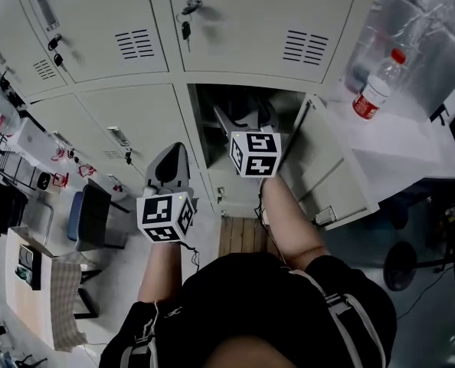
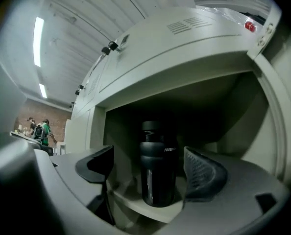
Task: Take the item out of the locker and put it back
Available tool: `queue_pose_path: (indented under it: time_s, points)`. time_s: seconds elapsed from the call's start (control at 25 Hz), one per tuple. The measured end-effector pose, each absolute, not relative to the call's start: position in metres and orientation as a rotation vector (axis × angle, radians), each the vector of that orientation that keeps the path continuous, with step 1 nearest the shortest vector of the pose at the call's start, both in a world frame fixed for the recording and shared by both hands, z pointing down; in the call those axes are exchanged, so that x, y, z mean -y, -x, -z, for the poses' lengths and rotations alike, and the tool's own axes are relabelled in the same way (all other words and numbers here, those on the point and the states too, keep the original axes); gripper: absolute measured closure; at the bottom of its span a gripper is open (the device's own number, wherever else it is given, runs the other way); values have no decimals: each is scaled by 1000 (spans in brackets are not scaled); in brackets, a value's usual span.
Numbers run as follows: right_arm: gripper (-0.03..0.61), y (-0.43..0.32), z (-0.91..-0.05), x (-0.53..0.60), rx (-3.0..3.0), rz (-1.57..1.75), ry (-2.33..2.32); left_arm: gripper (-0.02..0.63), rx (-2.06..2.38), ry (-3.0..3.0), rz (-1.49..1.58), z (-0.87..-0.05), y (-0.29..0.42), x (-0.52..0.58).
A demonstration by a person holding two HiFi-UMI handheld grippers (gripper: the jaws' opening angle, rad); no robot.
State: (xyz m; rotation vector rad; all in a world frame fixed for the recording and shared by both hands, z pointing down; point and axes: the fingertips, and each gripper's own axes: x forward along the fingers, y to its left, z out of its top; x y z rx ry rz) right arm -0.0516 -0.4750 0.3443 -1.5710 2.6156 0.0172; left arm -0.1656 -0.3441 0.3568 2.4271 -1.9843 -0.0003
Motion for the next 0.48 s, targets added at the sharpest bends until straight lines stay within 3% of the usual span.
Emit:
queue_pose_path:
  time_s: [0.48]
  points:
    - [110,72,-357,552,-2675,52,1656,600,2046,-2378,1,-355,196,349]
